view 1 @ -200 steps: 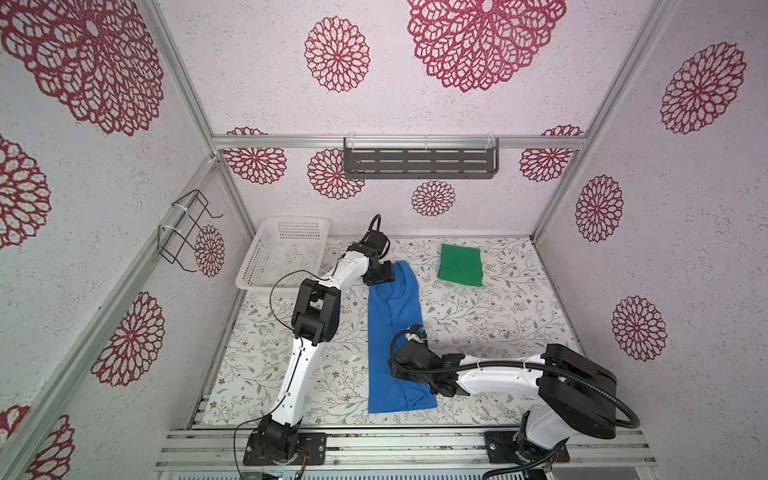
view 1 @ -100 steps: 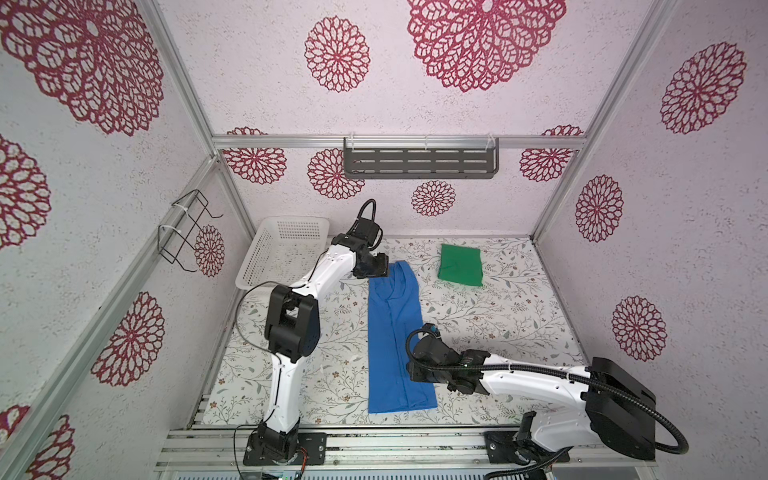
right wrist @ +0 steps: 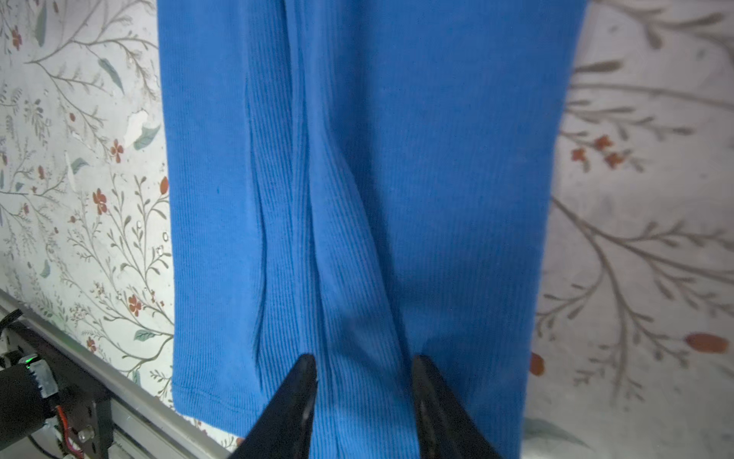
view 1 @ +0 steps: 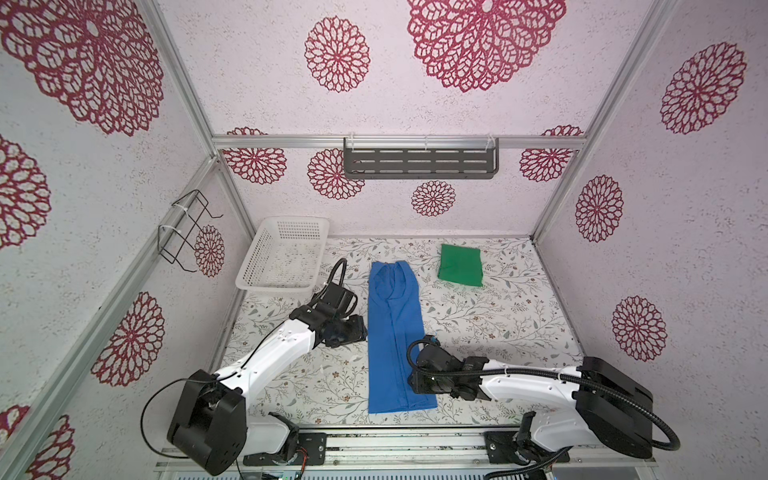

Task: Fold and stack the tank tops
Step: 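Move both grippers to the strip's end nearest the robot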

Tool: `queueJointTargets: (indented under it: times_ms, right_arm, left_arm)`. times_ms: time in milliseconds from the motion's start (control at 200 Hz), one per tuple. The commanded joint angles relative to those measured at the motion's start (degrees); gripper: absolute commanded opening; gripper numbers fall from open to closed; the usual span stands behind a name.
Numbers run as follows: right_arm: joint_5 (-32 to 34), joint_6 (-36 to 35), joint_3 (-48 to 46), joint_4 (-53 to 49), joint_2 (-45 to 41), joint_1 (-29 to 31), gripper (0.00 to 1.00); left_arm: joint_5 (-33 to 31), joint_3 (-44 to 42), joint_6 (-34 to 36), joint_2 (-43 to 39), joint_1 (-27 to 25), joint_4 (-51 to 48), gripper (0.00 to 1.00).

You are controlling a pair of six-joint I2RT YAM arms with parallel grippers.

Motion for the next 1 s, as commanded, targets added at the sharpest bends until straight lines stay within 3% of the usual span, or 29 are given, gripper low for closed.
queueJointTargets:
  times_ms: [0,190,460,761,996]
  right_arm:
    - [-1.7,-2.5,3.5,1.0,1.8,0.5,0.39]
    - [-4.4,-3.2,9.0,0.7,5.6,2.9,0.36]
    - [-6.4,-5.1,21.7,-6.0,13.0,10.9,0.36]
    - [-0.2,-2.3,15.0,-11.3,2.7,7.9,0.35]
    - [0.9,-0.3,9.5,-12.0,-2.2,3.9,0.3]
  left_arm:
    - [-1.7,-3.8,-7.5,-6.9,-1.0,3.5,0.6]
    - [-4.0,-6.4,-9.5,-14.3,-1.0,0.5,0.6]
    - [-4.7,-5.5,-8.5,-13.7,-1.0,-1.0,0.6]
    - [-1.4,-5.6,-9.8,-9.5,-1.5,0.2,0.6]
    - [-0.8,-10.8,-17.7,-9.4,-10.2,2.1,0.58]
